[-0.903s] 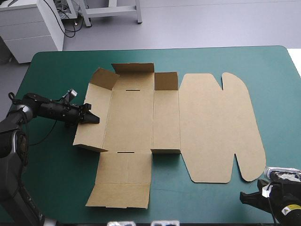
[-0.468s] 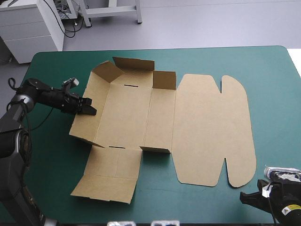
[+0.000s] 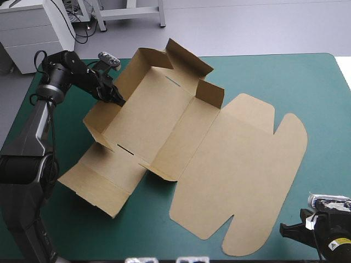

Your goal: Fold the box

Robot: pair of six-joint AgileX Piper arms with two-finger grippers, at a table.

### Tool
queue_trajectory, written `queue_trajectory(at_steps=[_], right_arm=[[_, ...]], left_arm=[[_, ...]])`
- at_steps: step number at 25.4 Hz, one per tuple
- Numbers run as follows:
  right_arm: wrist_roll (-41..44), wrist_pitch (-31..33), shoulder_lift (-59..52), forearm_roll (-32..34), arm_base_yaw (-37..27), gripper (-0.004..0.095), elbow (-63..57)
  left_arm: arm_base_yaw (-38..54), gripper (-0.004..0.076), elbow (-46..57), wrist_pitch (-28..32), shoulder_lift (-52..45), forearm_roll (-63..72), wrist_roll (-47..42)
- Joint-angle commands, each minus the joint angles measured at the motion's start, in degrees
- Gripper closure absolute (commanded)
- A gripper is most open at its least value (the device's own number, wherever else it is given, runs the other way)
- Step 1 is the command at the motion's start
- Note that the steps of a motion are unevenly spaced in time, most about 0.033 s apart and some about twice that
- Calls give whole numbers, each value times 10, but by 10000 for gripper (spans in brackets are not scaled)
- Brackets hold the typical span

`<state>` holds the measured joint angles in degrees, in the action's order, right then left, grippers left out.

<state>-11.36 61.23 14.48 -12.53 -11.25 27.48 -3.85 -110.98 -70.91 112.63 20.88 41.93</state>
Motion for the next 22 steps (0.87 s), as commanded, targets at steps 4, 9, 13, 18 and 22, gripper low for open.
queue_trajectory(at_steps=[4,9,13,18,22], right_arm=[[-2,-31,6,-4,2,922,14],[-2,-31,6,-4,2,922,14],[-2,-31,6,-4,2,922,14],[-2,-31,6,-4,2,922,14],[-2,-31,6,-4,2,922,14]], left_arm=[[-82,731,-85,29,-34,-100,43],[-155,731,-89,101,-34,-184,92],[-214,731,-89,192,-34,-258,123],[-295,731,-89,329,-28,-406,133],[-327,731,-88,330,-9,-447,129]])
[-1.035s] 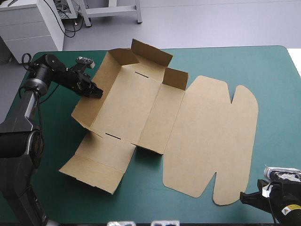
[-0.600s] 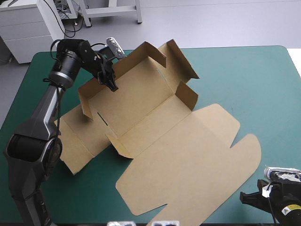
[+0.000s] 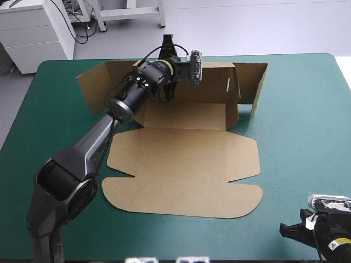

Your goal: Fold the box

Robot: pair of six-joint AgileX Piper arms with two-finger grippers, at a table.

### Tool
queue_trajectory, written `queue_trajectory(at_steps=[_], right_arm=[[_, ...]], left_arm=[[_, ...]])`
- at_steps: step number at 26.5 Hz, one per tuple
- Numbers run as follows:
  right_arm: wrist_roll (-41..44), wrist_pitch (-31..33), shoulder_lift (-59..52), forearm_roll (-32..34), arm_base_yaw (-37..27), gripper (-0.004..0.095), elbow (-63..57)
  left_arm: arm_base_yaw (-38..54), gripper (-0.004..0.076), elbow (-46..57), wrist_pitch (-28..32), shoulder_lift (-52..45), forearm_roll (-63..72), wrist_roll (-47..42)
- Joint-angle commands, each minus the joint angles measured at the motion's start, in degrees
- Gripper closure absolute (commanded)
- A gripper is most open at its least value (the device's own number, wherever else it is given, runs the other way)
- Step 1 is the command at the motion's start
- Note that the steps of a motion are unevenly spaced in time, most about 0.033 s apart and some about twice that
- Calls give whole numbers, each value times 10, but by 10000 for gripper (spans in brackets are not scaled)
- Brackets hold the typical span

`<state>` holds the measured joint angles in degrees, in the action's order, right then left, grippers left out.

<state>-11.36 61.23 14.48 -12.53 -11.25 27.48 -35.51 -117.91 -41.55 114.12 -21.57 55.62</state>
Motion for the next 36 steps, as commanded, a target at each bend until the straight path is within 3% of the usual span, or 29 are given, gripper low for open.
queue_trajectory(at_steps=[1,6,12,21,32,36], right_arm=[[-2,-31,6,-4,2,922,14],[-2,-39,13,-4,2,922,16],[-10,-74,101,-54,2,922,90],[-99,-89,313,-159,2,922,328],[-141,-10,621,-297,3,921,650],[-131,10,723,-294,44,919,755]], left_arm=[[-15,731,-19,25,-18,-24,-19],[-21,731,-18,3,-11,-57,-115],[-21,731,-18,3,-11,-105,-191],[-21,731,-18,-19,3,-107,-219],[-21,731,-18,-19,11,-104,-219],[-21,731,-18,-18,13,-105,-219]])
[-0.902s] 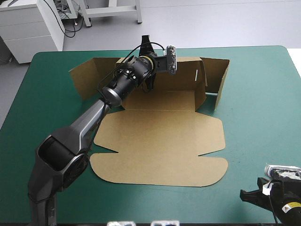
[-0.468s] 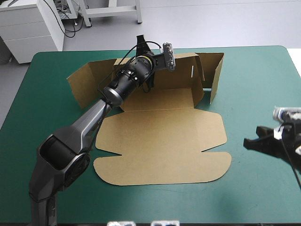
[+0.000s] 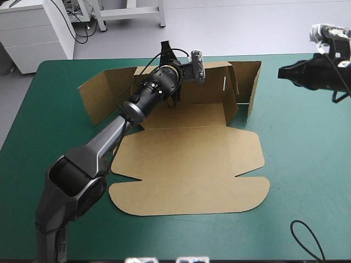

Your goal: Fold the box

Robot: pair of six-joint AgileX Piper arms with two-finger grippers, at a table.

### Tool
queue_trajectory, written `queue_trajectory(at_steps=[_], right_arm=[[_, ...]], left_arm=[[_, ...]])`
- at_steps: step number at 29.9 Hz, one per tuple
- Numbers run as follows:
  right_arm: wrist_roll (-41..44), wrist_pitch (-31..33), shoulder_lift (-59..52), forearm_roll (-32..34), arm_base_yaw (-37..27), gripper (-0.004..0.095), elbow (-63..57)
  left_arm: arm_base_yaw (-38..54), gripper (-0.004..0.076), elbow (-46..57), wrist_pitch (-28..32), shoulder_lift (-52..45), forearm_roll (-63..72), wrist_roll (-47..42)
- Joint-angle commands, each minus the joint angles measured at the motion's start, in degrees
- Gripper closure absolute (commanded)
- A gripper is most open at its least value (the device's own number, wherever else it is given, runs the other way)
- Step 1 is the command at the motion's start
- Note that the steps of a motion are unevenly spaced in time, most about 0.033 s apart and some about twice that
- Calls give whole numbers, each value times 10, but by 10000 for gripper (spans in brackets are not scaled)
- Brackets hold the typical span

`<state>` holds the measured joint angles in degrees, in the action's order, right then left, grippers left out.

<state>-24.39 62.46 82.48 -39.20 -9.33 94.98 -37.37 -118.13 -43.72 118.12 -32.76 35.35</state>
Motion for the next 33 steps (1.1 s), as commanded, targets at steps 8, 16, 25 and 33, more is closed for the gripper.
queue_trajectory(at_steps=[8,16,25,33], right_arm=[[115,5,215,132,126,916,257],[140,22,278,146,136,916,295],[152,82,287,166,137,916,293],[161,91,257,196,175,916,242]], left_arm=[[-2,731,-15,-1,-20,9,-17],[-2,731,-15,6,-19,5,-17],[-2,731,-15,6,-19,6,-17],[-2,731,-15,-2,-19,5,-17]])
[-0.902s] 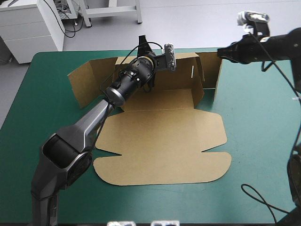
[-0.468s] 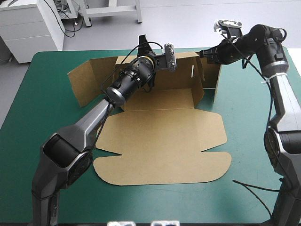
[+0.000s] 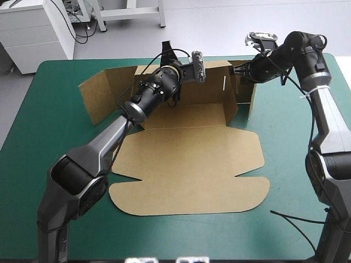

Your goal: Fold the box

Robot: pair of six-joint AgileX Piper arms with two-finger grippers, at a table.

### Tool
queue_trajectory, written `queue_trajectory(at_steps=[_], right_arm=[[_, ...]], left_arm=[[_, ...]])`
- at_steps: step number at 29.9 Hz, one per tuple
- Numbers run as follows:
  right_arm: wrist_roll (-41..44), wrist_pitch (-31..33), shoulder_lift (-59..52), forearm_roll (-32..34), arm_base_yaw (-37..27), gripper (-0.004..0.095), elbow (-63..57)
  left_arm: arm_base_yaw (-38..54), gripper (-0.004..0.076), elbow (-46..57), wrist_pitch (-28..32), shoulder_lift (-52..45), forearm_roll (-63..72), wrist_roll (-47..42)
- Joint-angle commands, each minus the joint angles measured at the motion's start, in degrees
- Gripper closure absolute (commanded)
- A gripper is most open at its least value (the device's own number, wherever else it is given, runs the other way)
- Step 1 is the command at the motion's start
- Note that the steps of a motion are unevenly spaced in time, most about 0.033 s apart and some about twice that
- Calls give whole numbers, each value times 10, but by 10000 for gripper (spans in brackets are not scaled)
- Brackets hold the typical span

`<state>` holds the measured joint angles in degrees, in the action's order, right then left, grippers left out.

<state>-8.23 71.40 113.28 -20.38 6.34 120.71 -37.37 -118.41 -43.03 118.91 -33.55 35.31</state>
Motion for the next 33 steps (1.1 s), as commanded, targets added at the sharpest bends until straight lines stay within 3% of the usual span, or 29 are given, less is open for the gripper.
queue_trajectory(at_steps=[1,6,14,23,33], right_arm=[[0,1,-57,20,26,916,-30],[0,1,-111,85,49,916,-124],[1,-8,-230,85,49,916,-244],[8,-127,-313,85,49,922,-266],[34,-203,-282,100,48,922,-245]], left_arm=[[-2,731,-13,-13,-27,13,-16],[-1,731,-13,-19,-27,21,-16],[-1,731,-13,-19,-27,23,-16],[-1,731,-13,-24,-27,26,-16],[-1,731,-13,-29,-27,38,-16]])
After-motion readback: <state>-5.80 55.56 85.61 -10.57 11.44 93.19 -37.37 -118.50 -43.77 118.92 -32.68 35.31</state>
